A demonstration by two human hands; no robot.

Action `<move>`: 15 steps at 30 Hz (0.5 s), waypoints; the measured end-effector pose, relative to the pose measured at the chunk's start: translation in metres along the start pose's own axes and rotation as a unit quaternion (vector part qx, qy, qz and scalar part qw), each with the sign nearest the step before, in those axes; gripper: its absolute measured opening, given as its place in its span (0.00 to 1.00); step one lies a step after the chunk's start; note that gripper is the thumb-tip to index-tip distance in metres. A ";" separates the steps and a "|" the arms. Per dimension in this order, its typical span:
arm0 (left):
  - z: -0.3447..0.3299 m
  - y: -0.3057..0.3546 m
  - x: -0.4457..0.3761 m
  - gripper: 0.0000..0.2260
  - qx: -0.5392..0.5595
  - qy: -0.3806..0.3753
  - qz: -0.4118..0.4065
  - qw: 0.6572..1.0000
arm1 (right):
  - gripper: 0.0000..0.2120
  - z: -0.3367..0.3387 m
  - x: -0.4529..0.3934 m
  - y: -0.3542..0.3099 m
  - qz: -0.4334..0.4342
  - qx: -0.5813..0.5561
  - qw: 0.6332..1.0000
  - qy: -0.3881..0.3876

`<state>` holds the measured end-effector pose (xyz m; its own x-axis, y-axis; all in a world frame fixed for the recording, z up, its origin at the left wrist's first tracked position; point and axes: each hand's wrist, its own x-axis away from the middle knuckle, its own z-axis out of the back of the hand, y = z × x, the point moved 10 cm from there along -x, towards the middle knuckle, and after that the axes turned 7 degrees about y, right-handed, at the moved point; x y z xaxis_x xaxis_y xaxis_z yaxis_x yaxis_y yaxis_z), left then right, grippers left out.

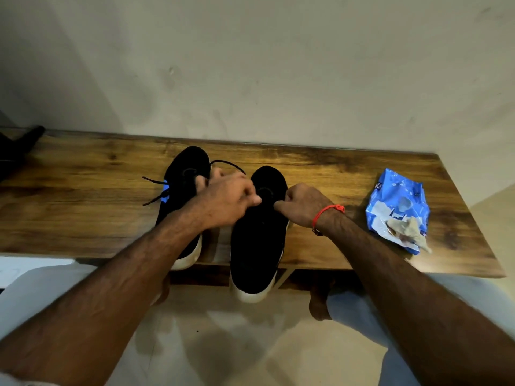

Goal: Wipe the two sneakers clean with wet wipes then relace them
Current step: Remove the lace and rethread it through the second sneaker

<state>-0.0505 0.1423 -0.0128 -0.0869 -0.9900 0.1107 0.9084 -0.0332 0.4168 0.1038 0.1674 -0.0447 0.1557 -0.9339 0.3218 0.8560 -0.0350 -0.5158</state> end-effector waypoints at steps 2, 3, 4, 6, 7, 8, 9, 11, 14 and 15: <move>0.038 -0.029 -0.003 0.04 0.000 0.122 0.087 0.989 | 0.14 -0.001 0.001 0.001 0.000 0.000 1.000 -0.014; 0.056 -0.043 -0.002 0.03 -0.004 0.175 0.119 0.977 | 0.14 -0.001 0.002 0.001 0.002 -0.002 1.000 -0.024; 0.067 -0.052 -0.002 0.01 -0.011 0.203 0.137 0.970 | 0.14 -0.002 0.002 0.000 0.006 -0.008 0.999 -0.035; 0.067 -0.057 -0.001 0.11 -0.034 0.193 0.148 0.969 | 0.13 -0.003 0.003 -0.003 0.016 -0.025 0.998 -0.054; 0.059 -0.053 -0.002 0.19 -0.048 0.173 0.140 0.974 | 0.13 -0.004 0.003 -0.005 0.020 -0.031 0.998 -0.060; 0.050 -0.046 -0.002 0.25 -0.061 0.154 0.125 0.978 | 0.13 -0.004 0.003 -0.006 0.023 -0.035 0.997 -0.064; 0.039 -0.037 -0.001 0.27 -0.067 0.138 0.106 0.982 | 0.12 -0.005 0.003 -0.007 0.026 -0.036 0.997 -0.069; 0.020 -0.019 0.000 0.22 -0.073 0.108 0.068 0.989 | 0.10 -0.006 0.003 -0.008 0.027 -0.037 0.997 -0.069; 0.002 -0.010 0.002 0.24 -0.142 0.070 0.051 0.986 | 0.07 -0.007 0.001 -0.006 0.028 -0.033 0.998 -0.051; 0.000 -0.010 0.003 0.23 -0.170 0.070 0.046 0.982 | 0.05 -0.006 0.000 -0.006 0.032 -0.037 0.998 -0.041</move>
<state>-0.0601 0.1397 -0.0165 0.0366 -0.9993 -0.0011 0.9959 0.0364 0.0833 0.0958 0.1650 -0.0468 0.2516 -0.9030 0.3484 0.8043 -0.0051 -0.5942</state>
